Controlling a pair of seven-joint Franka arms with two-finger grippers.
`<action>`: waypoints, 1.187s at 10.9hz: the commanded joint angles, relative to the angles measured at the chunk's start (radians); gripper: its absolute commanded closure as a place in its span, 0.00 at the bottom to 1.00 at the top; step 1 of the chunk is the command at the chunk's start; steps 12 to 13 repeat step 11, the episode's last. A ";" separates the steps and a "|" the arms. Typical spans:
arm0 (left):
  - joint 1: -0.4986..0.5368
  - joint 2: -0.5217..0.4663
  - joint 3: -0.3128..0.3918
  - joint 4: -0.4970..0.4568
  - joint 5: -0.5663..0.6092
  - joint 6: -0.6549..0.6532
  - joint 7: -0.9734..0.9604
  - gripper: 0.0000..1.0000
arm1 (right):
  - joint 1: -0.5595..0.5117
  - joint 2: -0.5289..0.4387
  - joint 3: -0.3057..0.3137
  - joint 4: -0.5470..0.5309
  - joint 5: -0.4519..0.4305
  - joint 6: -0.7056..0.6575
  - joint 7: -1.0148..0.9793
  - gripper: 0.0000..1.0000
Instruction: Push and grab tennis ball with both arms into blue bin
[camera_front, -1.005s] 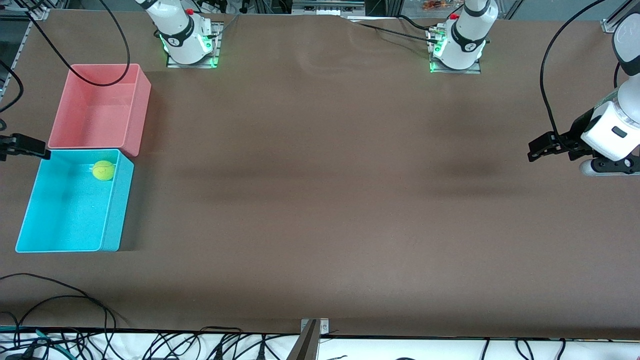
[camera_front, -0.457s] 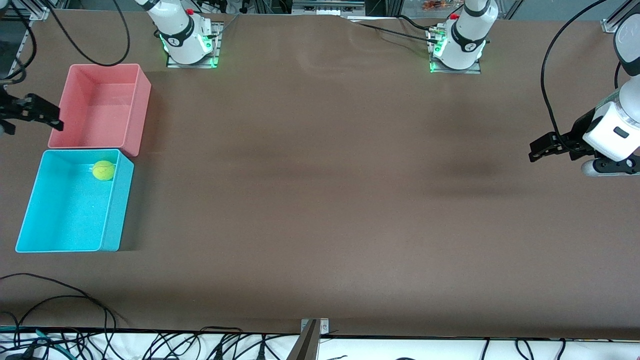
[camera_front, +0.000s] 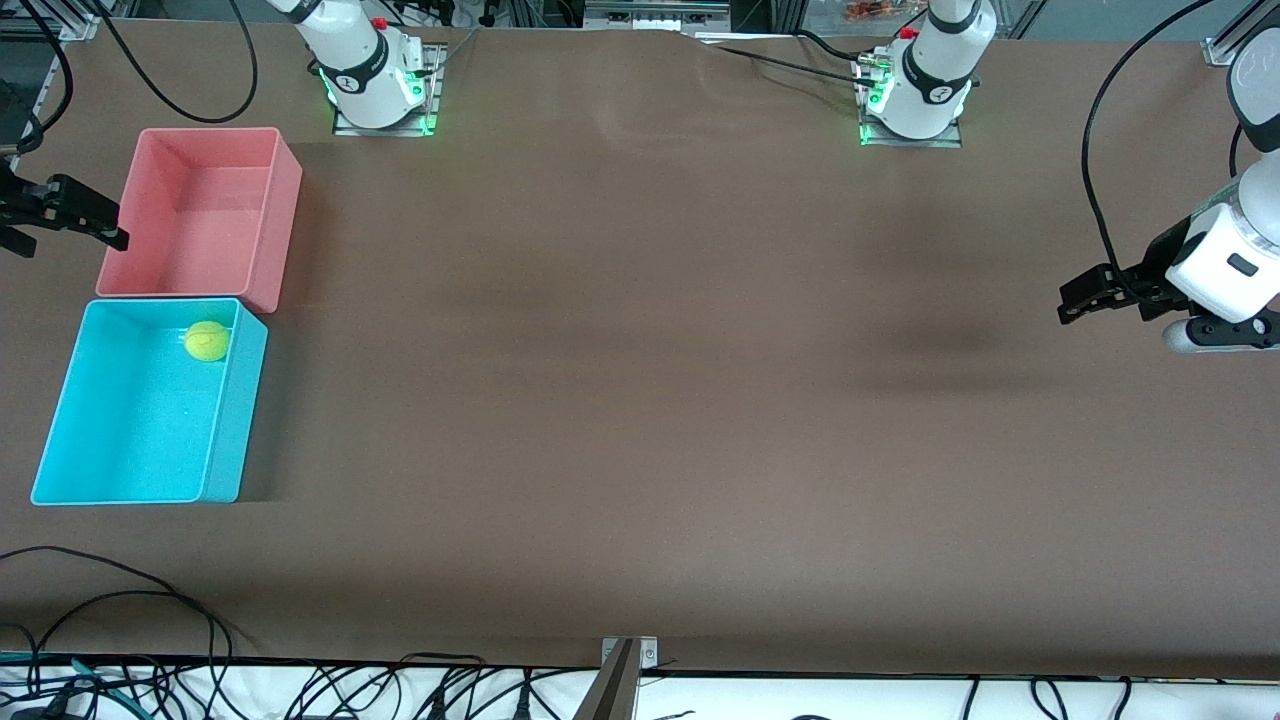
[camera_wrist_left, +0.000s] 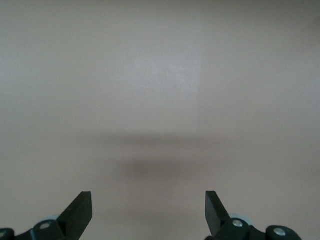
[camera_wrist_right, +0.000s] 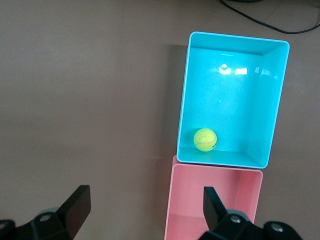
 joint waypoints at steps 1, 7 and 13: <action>0.004 0.002 0.001 0.012 -0.015 -0.006 0.000 0.00 | 0.020 -0.026 -0.017 -0.029 0.019 -0.003 -0.004 0.00; 0.004 0.004 -0.001 0.010 -0.013 -0.006 -0.003 0.00 | 0.023 -0.027 -0.013 -0.029 0.021 -0.002 0.062 0.00; 0.005 0.004 -0.001 0.010 -0.013 -0.005 -0.001 0.00 | 0.023 -0.027 -0.009 -0.031 0.030 0.000 0.156 0.00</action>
